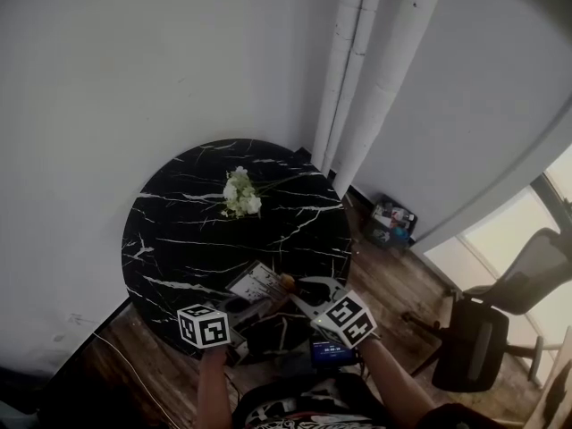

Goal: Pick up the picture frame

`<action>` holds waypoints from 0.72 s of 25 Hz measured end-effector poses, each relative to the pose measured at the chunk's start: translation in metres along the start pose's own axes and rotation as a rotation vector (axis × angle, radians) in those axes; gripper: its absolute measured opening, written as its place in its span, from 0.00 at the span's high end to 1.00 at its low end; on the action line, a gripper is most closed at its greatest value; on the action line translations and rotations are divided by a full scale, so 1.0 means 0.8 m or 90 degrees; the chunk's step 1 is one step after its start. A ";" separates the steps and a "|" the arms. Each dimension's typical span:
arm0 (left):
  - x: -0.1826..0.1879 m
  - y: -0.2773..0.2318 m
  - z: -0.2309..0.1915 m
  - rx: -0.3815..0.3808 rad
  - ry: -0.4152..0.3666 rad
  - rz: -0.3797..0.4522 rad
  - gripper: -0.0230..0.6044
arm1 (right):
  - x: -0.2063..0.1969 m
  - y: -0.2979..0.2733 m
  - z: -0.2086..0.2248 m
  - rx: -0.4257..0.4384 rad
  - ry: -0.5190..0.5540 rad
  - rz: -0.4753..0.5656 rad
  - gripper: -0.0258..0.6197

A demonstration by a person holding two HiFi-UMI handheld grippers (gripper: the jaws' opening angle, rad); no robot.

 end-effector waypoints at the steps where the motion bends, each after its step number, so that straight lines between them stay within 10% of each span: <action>1: 0.000 0.000 -0.001 0.000 -0.001 -0.001 0.67 | -0.001 -0.001 0.001 -0.001 0.002 -0.001 0.80; 18: 0.003 0.011 -0.008 -0.005 0.015 0.018 0.67 | 0.005 -0.009 -0.008 0.006 0.017 -0.020 0.81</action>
Point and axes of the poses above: the fingertips, and each gripper's own axes: y backward along the fingers, z to its right, x out of its top, the point moved 2 cm from there along y, backward along the fingers, and after that the axes turned 9 degrees about -x, right-handed, at the moved point
